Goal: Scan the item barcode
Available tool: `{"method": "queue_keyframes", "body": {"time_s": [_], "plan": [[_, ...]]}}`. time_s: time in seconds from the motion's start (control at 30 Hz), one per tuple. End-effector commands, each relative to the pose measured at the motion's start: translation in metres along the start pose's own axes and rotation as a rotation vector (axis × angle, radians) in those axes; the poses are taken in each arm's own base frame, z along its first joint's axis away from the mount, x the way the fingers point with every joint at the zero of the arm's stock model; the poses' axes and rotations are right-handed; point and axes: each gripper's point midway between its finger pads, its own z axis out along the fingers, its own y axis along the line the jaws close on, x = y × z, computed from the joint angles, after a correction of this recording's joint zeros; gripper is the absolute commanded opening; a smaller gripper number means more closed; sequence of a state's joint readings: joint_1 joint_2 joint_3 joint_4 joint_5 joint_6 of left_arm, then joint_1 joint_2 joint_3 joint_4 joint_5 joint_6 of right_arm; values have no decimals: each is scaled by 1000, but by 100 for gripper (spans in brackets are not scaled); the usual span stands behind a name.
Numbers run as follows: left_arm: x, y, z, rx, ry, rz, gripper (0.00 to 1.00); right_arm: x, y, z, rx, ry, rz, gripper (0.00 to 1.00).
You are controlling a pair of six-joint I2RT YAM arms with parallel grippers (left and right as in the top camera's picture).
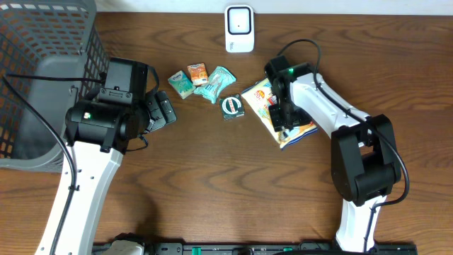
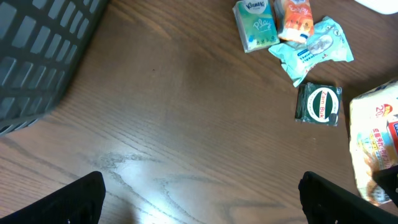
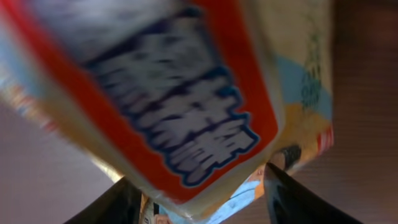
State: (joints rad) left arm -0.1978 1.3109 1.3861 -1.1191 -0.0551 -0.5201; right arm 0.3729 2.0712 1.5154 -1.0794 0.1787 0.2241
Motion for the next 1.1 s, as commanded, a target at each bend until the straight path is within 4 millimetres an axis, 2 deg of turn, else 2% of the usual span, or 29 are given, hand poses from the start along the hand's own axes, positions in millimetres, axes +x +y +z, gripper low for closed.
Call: {"method": "queue_keyframes", "body": {"time_s": [0.0, 0.17, 0.23, 0.3, 0.33, 0.5, 0.6, 1.07], "plan": [[-2, 3, -2, -8, -8, -5, 98, -16, -46, -8, 212, -70, 97, 61], [-2, 3, -2, -8, -8, -5, 98, -35, -58, -42, 214, -117, 124, 68], [-2, 3, -2, -8, -8, -5, 97, -44, -58, -60, 198, -144, 124, 75], [-2, 3, -2, -8, -8, -5, 98, -50, -53, -74, 162, -162, 101, 89], [-2, 3, -2, -8, -8, -5, 98, -51, -49, -78, 140, -165, 87, 92], [-2, 3, -2, -8, -8, -5, 98, -50, -14, -81, -34, -148, 32, 97], [-2, 3, -2, -8, -8, -5, 98, -49, 1, -82, -88, -147, 17, 99], [-2, 3, -2, -8, -8, -5, 98, -52, 28, -89, -106, -187, -37, 99]]}}
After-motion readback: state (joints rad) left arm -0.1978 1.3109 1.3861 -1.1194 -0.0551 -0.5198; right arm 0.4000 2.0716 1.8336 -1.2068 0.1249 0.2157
